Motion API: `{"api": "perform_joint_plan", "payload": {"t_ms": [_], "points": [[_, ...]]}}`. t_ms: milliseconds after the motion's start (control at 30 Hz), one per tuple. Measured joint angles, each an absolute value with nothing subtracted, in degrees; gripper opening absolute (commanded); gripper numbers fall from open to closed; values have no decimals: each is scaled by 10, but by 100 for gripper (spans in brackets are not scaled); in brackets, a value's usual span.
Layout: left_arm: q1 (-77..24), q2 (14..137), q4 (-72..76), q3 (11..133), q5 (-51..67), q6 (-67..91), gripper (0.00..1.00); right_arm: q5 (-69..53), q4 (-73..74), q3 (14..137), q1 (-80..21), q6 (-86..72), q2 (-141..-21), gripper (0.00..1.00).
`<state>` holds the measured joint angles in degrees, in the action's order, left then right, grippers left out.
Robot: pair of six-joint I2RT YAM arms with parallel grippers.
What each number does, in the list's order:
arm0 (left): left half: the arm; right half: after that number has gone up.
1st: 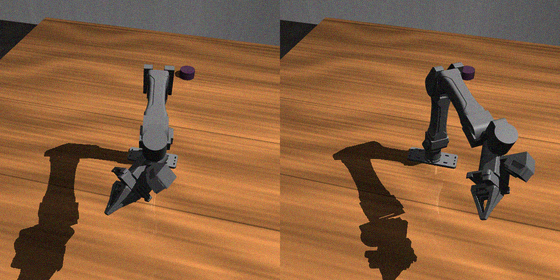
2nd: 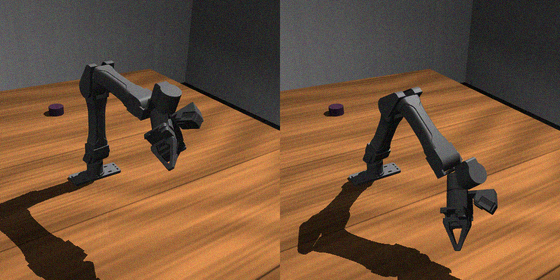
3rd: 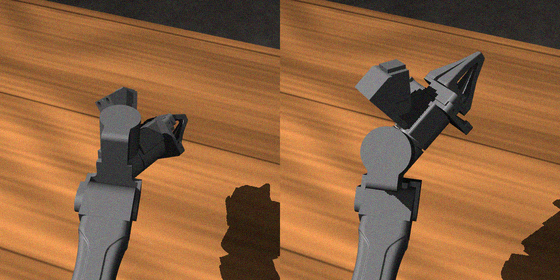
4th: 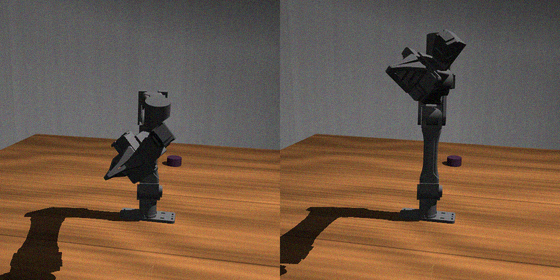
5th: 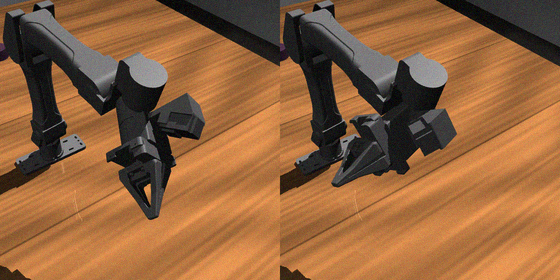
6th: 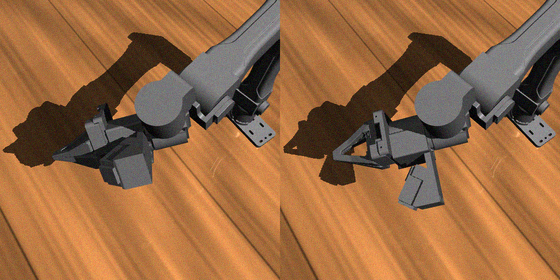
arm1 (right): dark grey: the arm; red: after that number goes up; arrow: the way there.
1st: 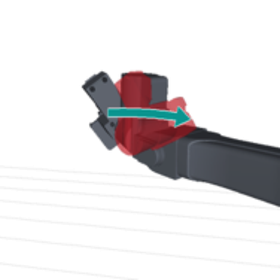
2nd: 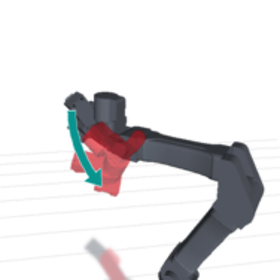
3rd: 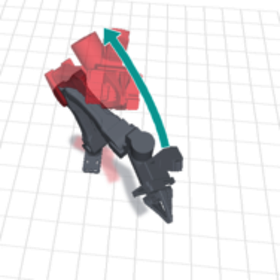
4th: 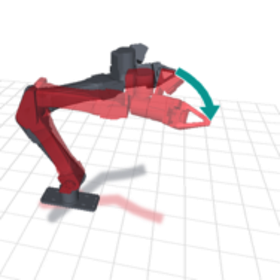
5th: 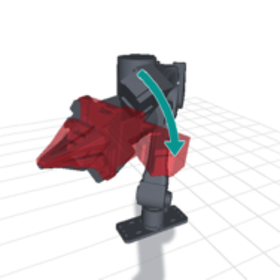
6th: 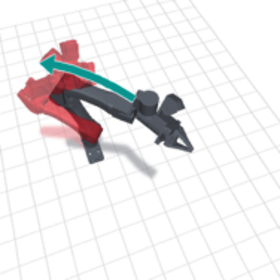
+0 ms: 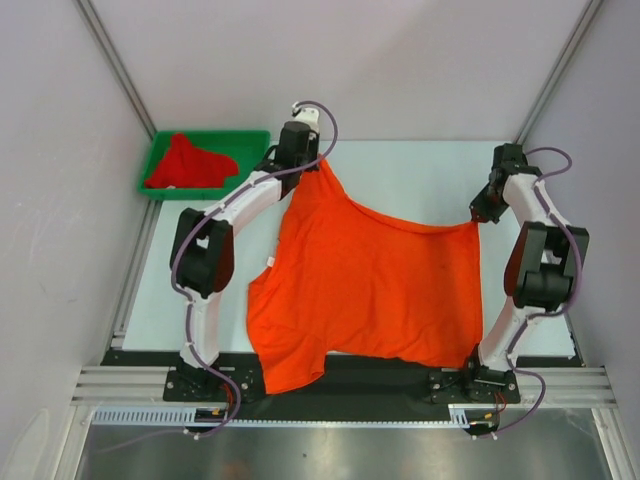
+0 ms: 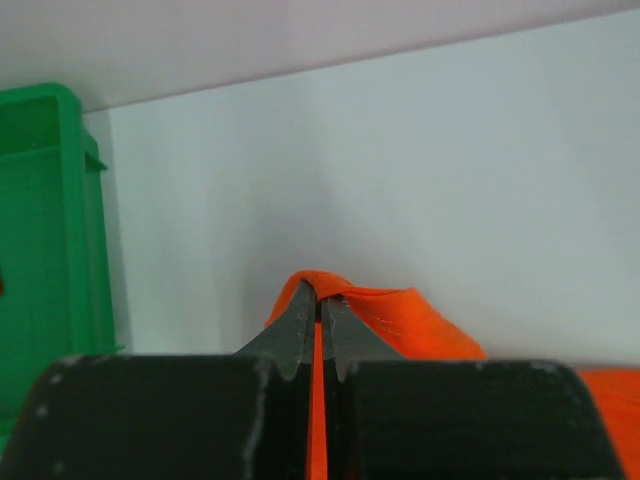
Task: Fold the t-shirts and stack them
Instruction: Flatten the tshirt out
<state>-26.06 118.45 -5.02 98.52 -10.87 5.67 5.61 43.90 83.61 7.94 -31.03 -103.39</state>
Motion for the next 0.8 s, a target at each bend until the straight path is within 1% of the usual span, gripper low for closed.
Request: {"api": "perform_joint_plan", "payload": {"t_ms": [133,267,500,633,800], "points": [[-258,1205,-47,1031,-103,83,0,44,444,907,100,-300,-1112,0],[-254,1210,-48,1063,-103,96,0,41,447,957,111,-290,-1138,0],[-232,1215,-49,1129,-103,102,0,36,451,991,130,-288,-1140,0],[-221,1211,-49,1142,-104,106,0,41,455,992,139,-289,-1137,0],[-217,1191,-67,1152,-103,105,0,34,430,994,140,-305,-1080,0]]}}
